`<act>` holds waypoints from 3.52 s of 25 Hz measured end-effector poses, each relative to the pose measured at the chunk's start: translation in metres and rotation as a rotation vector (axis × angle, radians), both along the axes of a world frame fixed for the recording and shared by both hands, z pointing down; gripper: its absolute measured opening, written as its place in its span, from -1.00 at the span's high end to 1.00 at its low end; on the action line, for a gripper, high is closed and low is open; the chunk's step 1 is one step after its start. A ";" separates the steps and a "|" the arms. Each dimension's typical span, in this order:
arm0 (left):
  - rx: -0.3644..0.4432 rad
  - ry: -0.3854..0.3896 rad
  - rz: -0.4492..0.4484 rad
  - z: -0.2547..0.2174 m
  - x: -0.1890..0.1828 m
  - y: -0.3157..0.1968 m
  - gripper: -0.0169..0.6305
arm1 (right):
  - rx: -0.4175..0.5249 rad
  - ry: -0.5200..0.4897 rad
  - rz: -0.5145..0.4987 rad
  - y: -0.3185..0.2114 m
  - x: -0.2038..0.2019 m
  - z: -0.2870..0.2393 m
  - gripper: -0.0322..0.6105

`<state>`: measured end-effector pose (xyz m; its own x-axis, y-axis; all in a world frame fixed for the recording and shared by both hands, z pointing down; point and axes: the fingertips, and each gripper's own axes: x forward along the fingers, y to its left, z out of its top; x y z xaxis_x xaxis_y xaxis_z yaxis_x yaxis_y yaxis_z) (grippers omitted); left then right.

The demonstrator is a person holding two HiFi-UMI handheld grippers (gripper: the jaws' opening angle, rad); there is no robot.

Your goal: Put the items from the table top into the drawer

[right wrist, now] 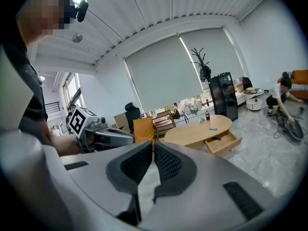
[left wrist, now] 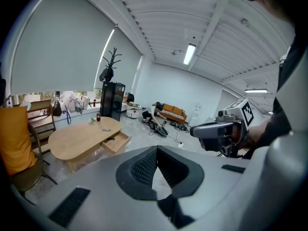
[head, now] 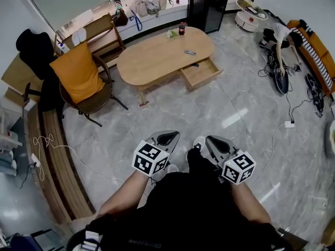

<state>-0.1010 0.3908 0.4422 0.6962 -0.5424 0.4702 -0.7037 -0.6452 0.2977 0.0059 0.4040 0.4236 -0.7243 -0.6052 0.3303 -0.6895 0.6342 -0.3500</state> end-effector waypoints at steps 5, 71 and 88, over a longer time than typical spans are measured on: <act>-0.001 -0.029 -0.003 0.000 0.013 -0.042 0.93 | -0.012 -0.017 -0.002 -0.048 0.012 0.005 0.88; -0.170 -0.119 -0.300 0.088 0.007 -0.624 0.93 | -0.043 0.375 -0.354 -0.686 0.040 0.134 0.88; -0.462 -0.146 -0.701 0.195 0.039 -0.665 0.93 | -0.209 0.739 -0.867 -0.808 0.022 0.436 0.80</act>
